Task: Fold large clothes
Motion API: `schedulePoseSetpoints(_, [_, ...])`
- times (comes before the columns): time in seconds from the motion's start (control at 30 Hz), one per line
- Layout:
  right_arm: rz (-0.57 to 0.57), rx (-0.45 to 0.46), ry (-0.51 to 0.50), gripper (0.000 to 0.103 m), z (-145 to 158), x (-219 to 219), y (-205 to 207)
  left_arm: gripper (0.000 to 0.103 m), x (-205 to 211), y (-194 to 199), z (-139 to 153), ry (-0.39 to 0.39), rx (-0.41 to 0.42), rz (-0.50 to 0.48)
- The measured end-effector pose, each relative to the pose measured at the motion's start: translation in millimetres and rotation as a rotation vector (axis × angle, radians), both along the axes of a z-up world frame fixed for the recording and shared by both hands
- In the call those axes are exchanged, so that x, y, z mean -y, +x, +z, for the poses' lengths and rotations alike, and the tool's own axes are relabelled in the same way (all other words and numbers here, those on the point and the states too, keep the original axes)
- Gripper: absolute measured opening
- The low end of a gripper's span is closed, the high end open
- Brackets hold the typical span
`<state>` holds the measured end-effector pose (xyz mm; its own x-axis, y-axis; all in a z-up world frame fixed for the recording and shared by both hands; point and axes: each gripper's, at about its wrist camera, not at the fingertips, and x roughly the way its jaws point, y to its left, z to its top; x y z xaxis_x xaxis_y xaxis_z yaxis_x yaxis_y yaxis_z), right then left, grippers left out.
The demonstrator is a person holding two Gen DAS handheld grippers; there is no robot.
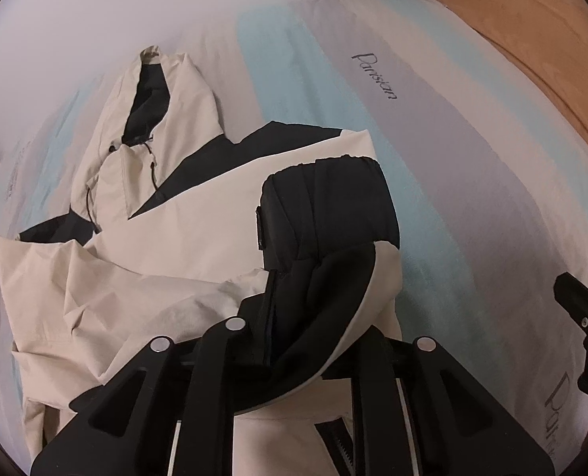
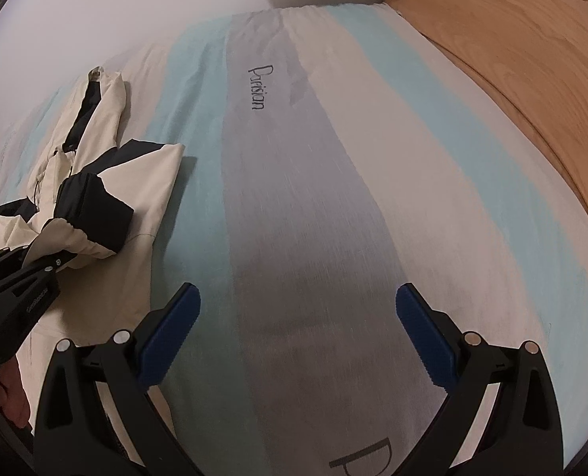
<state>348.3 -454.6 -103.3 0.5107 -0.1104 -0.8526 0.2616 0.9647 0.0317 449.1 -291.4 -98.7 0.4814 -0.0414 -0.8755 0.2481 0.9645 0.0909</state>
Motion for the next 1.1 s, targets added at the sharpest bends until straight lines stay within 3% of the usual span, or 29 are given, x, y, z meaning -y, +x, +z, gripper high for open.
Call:
schedulePoseSetpoints(0.13, [0.005,0.007,-0.003,0.095,8,-4,-5,0.025,-7,-3,7,-0.016,-0.006,0.015])
schedulePoseSetpoints(0.2, [0.011,0.014,-0.009,0.095,14,-8,-7,0.034,-12,-6,12,-0.029,-0.008,0.019])
schedulePoseSetpoints(0.27, [0.014,0.021,-0.016,0.095,20,-12,-7,0.052,-18,-10,18,-0.050,0.000,0.020])
schedulePoseSetpoints(0.57, [0.064,0.044,-0.021,0.095,49,-49,9,0.087,-67,-9,46,-0.087,0.043,0.062])
schedulePoseSetpoints(0.73, [0.125,0.070,-0.046,0.095,68,-90,30,0.096,-107,6,66,-0.135,0.038,0.085])
schedulePoseSetpoints(0.9, [0.146,0.093,-0.037,0.095,84,-126,57,0.097,-142,18,98,-0.172,0.071,0.078])
schedulePoseSetpoints(1.1, [0.185,0.106,-0.041,0.095,98,-160,100,0.097,-182,56,110,-0.123,0.089,0.067])
